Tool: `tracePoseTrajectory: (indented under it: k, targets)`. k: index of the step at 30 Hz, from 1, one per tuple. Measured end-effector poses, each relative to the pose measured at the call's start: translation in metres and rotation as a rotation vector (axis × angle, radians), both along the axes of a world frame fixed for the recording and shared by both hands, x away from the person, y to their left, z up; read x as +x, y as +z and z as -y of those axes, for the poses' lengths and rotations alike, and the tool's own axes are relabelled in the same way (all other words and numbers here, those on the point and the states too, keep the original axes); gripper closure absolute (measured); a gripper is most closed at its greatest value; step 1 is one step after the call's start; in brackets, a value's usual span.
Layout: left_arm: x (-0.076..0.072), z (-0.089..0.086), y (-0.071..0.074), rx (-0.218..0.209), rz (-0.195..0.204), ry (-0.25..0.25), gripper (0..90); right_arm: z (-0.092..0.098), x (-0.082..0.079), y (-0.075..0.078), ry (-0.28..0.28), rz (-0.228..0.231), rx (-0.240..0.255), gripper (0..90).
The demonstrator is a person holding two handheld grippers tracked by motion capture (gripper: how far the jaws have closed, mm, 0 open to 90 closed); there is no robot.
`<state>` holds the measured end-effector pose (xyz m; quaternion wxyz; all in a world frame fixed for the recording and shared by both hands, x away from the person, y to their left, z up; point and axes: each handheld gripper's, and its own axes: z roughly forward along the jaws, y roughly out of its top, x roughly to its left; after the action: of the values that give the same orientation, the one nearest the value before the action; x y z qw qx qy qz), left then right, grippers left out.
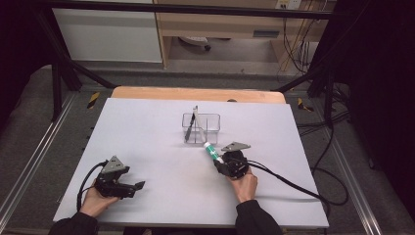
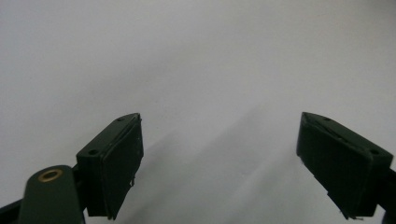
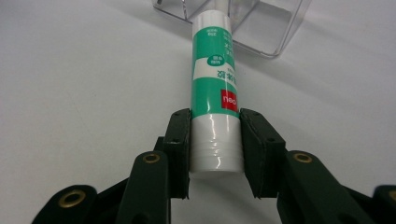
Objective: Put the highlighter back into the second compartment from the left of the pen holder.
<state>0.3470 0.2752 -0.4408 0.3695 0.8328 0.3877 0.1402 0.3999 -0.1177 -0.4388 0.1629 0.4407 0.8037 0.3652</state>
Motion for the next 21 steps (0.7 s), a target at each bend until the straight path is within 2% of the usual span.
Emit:
tracePoseTrajectory:
  k: [5,12,18,21]
  targets:
    - [0.0,0.001,0.0,0.003,0.0,-0.005,14.5,0.004,0.0,0.007,0.055,-0.012,0.002,65.6]
    - [-0.001,0.003,0.002,0.003,0.01,-0.019,14.5,0.009,-0.001,0.016,0.154,-0.064,0.007,65.6]
    - [-0.002,0.007,0.005,0.006,0.021,-0.044,14.5,0.014,-0.006,0.023,0.218,-0.09,0.019,65.6]
    - [-0.004,0.01,0.007,0.007,0.032,-0.064,14.5,0.015,-0.008,0.024,0.25,-0.099,0.007,65.6]
